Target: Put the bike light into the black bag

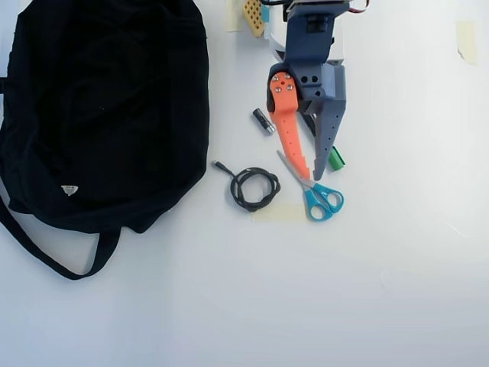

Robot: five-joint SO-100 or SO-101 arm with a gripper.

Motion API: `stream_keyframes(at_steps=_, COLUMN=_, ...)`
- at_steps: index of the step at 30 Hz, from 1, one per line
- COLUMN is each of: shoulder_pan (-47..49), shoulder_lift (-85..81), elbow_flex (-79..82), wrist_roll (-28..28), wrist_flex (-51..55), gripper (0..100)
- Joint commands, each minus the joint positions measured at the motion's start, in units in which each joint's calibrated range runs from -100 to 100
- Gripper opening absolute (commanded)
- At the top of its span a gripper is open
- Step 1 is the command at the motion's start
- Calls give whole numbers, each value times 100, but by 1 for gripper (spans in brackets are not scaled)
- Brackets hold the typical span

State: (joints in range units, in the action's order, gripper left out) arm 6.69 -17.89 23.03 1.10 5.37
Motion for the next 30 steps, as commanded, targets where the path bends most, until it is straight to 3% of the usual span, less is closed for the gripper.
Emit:
stream_keyframes(at_steps=1, shoulder_pan=-145, shoulder_lift=21, elbow_flex=-318, wrist_roll=-26, wrist_flex=-63, gripper=2)
stream_keyframes(at_steps=18, shoulder_pan=-190, shoulder_lift=-178, elbow_flex=212, wrist_roll=-26, wrist_flex=66, gripper=2)
stream_keyframes(at_steps=30, shoulder_pan=-63, shoulder_lift=-1107, elbow_flex=60, wrist_roll=-676, wrist_flex=3761, gripper=2)
